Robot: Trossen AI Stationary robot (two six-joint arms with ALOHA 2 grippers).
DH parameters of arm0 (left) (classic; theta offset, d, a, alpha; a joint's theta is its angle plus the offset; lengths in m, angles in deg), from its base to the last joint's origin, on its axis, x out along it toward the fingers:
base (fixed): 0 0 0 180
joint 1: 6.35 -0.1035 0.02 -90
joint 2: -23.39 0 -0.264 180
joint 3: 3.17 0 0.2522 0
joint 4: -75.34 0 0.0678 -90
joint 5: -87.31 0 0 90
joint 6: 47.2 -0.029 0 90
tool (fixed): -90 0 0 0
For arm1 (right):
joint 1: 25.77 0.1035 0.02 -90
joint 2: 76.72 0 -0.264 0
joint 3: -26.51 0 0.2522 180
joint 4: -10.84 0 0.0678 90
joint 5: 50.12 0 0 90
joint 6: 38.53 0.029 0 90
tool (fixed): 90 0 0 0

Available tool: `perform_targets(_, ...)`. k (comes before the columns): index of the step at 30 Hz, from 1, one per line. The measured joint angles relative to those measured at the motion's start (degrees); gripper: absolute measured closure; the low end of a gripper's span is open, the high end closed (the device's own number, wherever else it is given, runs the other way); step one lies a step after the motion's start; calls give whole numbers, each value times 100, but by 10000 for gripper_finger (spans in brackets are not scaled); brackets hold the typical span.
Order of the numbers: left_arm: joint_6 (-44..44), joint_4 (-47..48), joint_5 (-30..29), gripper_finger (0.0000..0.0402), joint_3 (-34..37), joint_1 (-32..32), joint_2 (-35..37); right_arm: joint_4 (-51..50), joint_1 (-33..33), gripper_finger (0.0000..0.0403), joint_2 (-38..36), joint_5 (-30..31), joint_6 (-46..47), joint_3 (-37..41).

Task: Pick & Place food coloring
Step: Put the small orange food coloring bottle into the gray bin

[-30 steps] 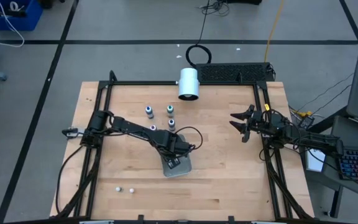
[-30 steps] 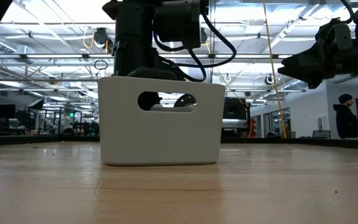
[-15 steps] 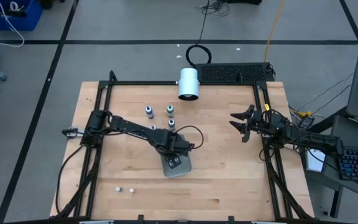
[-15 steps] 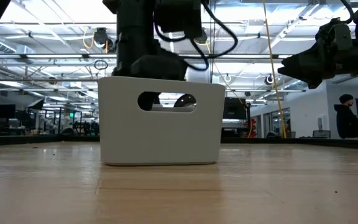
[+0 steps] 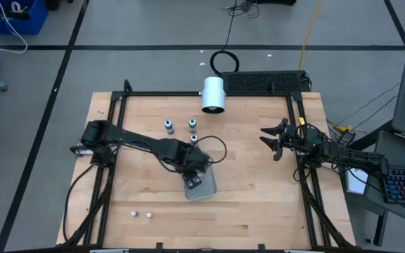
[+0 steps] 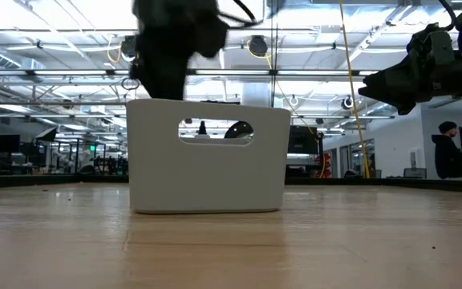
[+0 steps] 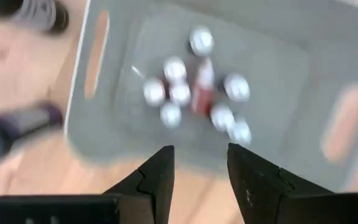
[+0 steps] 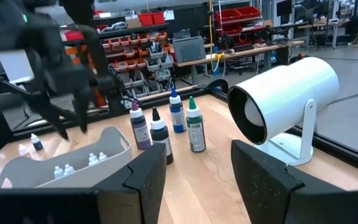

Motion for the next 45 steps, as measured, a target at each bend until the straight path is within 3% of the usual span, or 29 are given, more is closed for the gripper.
perform_targets(5, 434, 427, 30, 249, 0, 475, 732, 11, 1, 234, 0, 0, 0, 2)
perform_targets(10, 1510, 347, -559, 249, 0, 1499, 1220, 21, 2, 234, 0, 0, 0, 2)
perform_targets(16, 2742, 250, -1158, 249, 0, 2792, 1064, 18, 2, 234, 0, 0, 0, 1)
perform_targets(21, 2954, 156, -1115, 249, 2, 3450, 398, 26, 0, 234, 0, 0, 0, 0)
perform_targets(27, 3175, 198, -450, 249, 7, 3654, -285, 15, 1, 234, 0, 0, 0, 2)
perform_targets(33, 3524, 312, -383, 249, 4, 3621, -420, 4, 1, 234, 0, 0, 0, 1)
perform_targets(40, 5602, 1440, 124, 249, 4, 3455, -420, 11, 1, 234, 0, 0, 0, 2)
perform_targets(45, 6310, 1251, 190, 249, 4, 3335, -420, 10, 1, 234, 0, 0, 0, 2)
